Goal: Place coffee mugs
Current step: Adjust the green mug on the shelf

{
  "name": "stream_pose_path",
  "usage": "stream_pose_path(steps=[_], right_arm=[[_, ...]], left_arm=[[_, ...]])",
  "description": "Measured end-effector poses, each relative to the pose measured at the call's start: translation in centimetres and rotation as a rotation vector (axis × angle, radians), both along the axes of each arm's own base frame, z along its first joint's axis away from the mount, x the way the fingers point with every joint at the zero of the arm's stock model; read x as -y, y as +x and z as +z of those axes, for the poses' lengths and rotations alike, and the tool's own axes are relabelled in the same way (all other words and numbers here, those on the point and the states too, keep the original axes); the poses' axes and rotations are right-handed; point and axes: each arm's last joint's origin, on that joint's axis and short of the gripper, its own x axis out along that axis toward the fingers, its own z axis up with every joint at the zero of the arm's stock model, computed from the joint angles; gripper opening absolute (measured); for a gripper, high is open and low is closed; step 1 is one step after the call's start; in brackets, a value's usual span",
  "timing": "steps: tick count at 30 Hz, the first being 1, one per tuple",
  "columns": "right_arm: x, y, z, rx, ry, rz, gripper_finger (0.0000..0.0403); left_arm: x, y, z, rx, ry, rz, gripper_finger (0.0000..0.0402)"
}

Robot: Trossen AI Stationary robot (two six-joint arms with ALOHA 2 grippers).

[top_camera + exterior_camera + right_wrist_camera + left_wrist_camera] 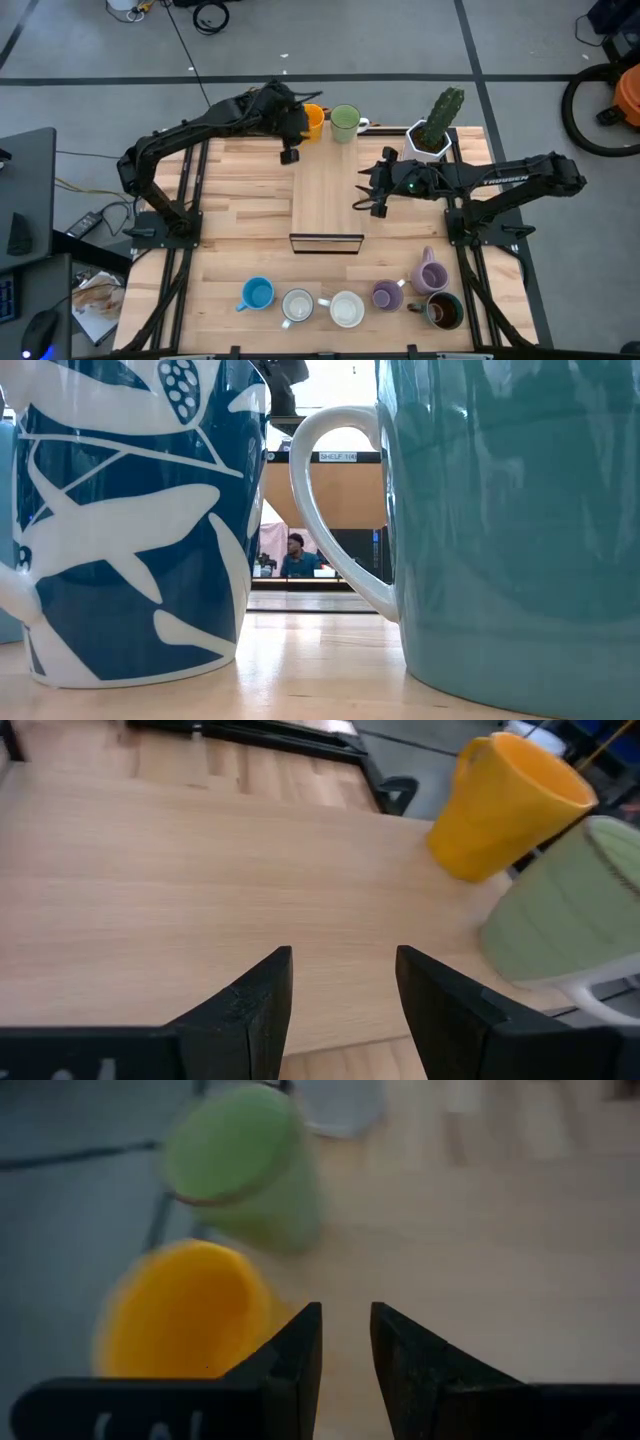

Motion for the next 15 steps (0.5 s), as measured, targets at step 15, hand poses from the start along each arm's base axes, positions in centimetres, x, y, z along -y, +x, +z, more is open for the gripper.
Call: stream_pose_path(steps=[15], right_arm=[[7.0, -0.9, -2.5, 0.077, -0.011, -0.219, 0.0185]], left_arm=[[3.2, -1.4, -5.0, 0.006, -0.206, -0.101, 0.0094]])
